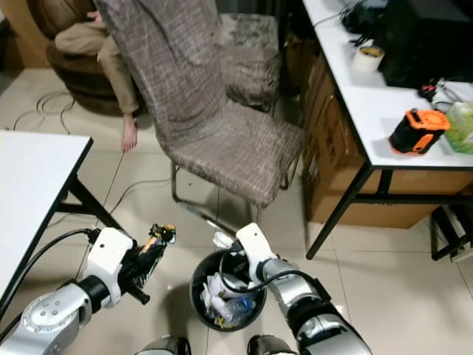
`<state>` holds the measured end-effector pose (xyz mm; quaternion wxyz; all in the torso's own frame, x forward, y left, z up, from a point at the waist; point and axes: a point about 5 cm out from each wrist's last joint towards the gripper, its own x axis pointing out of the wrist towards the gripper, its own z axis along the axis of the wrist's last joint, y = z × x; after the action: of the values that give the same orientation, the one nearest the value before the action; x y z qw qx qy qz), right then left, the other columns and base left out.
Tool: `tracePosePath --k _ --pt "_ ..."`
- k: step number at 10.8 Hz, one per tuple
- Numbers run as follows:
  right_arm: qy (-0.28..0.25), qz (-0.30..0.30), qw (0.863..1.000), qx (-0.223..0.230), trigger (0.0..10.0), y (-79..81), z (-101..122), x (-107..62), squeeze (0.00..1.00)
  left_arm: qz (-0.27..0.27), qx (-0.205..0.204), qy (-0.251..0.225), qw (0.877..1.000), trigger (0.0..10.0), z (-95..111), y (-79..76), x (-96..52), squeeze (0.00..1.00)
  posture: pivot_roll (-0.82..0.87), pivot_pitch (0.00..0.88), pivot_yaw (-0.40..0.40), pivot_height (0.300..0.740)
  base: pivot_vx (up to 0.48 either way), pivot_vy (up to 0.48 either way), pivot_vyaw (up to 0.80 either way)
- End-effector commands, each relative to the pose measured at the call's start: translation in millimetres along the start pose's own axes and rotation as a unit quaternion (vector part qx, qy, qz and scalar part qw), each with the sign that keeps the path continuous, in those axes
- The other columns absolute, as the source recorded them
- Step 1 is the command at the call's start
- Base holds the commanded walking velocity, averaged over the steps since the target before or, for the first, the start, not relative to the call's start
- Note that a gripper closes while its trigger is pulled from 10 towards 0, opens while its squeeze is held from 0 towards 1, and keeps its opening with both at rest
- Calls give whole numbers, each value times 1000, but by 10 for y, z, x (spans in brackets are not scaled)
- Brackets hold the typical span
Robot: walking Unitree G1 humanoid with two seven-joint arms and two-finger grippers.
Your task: Picking trash to rubbish bin
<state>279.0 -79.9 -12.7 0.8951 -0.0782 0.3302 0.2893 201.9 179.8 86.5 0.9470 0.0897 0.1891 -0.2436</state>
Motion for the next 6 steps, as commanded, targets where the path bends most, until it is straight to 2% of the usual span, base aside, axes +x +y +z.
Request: tracePosePath --k 1,6 --pt "-1 3 1000 10 10000 -6 -7 0 1000 1 -3 0 1000 10000 19 8 -25 0 25 197 -34 740 0 0 0" --pt "10 13 1000 4 10000 7 -34 9 1000 3 -7 6 1000 10000 11 -22 -21 0 20 197 -37 740 0 0 0"
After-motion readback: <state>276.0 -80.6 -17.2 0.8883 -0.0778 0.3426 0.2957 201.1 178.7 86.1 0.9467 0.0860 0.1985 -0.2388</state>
